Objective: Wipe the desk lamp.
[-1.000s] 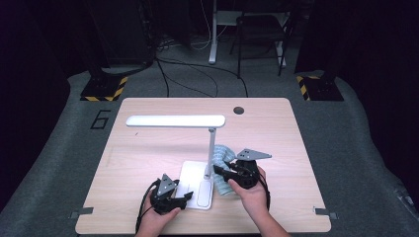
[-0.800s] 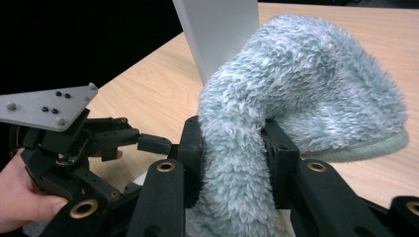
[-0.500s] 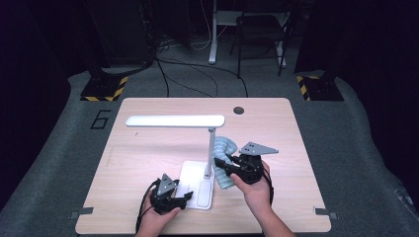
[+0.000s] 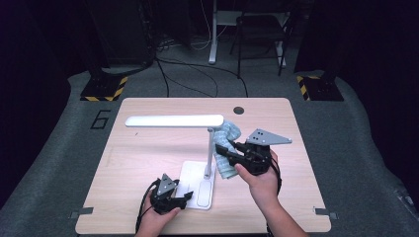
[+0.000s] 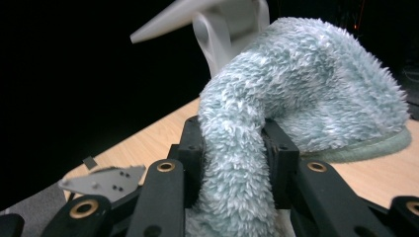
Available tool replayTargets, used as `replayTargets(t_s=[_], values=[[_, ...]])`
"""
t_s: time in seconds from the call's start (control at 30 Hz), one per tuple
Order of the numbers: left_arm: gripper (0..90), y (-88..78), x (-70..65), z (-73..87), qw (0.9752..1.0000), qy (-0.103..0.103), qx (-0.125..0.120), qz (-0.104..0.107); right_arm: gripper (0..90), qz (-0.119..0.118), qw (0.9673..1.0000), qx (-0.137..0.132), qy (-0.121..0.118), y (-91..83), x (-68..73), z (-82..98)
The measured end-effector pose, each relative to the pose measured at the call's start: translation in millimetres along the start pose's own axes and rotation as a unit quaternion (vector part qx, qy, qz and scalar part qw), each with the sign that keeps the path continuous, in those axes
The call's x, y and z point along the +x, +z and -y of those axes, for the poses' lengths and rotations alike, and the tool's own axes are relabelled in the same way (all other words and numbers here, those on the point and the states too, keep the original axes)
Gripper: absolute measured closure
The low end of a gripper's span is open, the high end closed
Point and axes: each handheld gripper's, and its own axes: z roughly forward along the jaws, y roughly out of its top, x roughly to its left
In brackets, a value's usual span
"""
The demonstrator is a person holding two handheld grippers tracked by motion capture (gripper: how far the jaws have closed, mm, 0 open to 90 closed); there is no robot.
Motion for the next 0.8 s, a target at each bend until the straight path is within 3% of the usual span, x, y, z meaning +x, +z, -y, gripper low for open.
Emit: replayTargets(t_s=[0.1,0.33,0.4,0.47,0.5,0.8], values=[[28.0,0.1,-0.3,0.0,1.0000,0.000,0.000,0.000,67.4,-0.001,1.0000,-0.007,-0.003,-2.8,1.5,-6.4],[28.1,0.3,-0.8,0.0,1.0000,0.000,-0.005,0.001,67.4,-0.025,0.9992,-0.024,0.018,-7.0,1.2,-23.1],[32.7,0.4,-3.2,0.0,0.9997,0.013,-0.015,0.014,67.5,-0.027,0.9991,-0.027,0.019,-4.5,0.9,-21.8],[46.9,1.0,-7.7,-1.2,0.9992,0.033,-0.014,0.020,67.5,-0.013,0.9996,-0.022,0.010,-2.5,2.4,-20.2],[48.2,2.4,-10.1,-1.2,0.9993,0.023,-0.017,0.023,67.7,-0.005,0.9998,-0.021,0.001,-1.0,2.1,-18.9],[48.4,3.0,-7.8,-2.2,0.9993,0.024,-0.016,0.024,67.9,-0.006,0.9999,0.002,0.012,9.9,-6.7,0.9]])
